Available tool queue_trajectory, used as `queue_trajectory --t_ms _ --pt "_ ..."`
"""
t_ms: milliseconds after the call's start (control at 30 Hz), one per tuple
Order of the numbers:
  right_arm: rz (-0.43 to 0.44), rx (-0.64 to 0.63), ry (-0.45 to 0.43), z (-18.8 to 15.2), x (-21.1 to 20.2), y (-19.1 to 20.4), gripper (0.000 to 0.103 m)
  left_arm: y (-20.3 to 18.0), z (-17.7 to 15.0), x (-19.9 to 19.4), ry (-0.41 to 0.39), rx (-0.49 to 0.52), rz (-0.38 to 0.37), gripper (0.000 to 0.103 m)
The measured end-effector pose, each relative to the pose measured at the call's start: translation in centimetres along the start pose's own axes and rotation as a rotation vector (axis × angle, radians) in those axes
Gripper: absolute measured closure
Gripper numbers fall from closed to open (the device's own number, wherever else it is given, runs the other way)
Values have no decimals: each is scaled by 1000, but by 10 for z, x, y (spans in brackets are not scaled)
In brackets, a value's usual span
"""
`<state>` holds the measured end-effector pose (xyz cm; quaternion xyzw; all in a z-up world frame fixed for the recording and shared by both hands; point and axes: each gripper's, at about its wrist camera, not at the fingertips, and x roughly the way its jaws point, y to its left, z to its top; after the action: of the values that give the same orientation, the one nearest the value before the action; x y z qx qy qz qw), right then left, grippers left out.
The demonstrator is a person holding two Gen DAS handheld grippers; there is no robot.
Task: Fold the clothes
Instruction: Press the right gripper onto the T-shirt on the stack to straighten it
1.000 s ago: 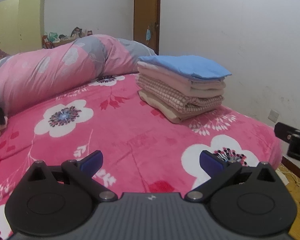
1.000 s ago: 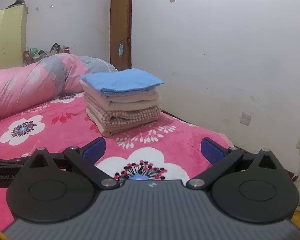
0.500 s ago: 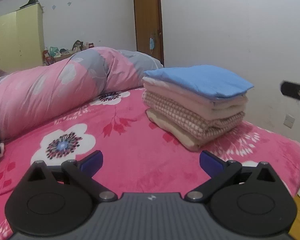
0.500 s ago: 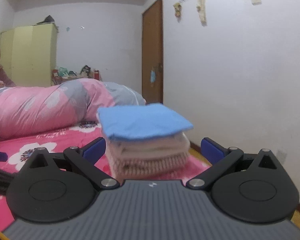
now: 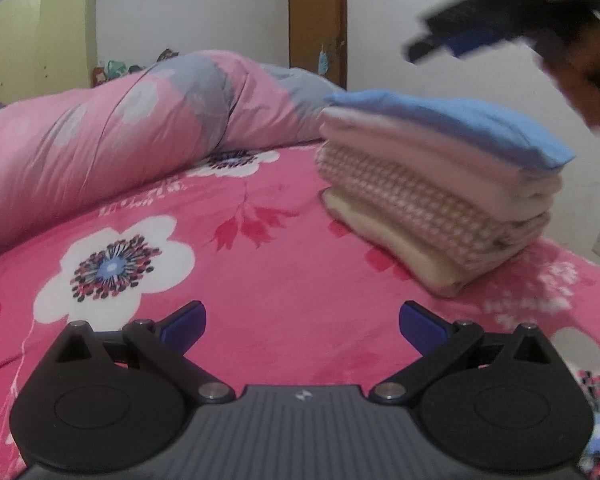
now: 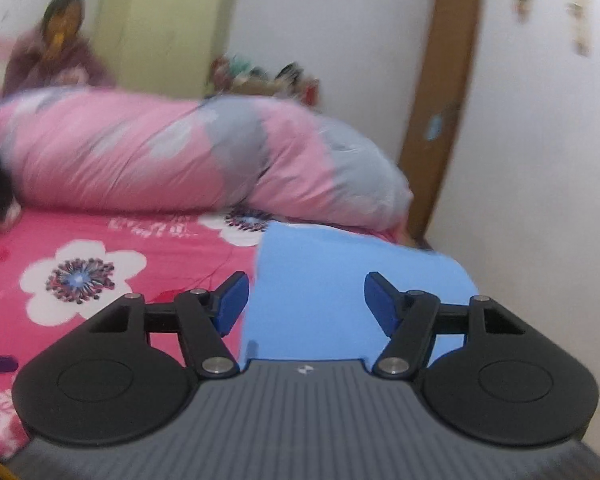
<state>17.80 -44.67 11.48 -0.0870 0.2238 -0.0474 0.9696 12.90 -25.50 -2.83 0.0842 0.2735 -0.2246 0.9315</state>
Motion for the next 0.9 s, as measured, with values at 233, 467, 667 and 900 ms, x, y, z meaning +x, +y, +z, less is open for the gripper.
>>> queue_trajectory --t_ms 233,467,667,900 --pt "-18 -189 196 50 117 50 43 24 -12 28 38 -36 -39 0" --pt "-117 -251 331 44 164 54 80 35 -19 35 40 -58 -75 0" --pt "-80 -104 271 48 162 36 97 41 -19 36 33 -88 -82 0" --pt "-58 -82 196 50 171 32 98 44 -23 42 46 -97 -99 0"
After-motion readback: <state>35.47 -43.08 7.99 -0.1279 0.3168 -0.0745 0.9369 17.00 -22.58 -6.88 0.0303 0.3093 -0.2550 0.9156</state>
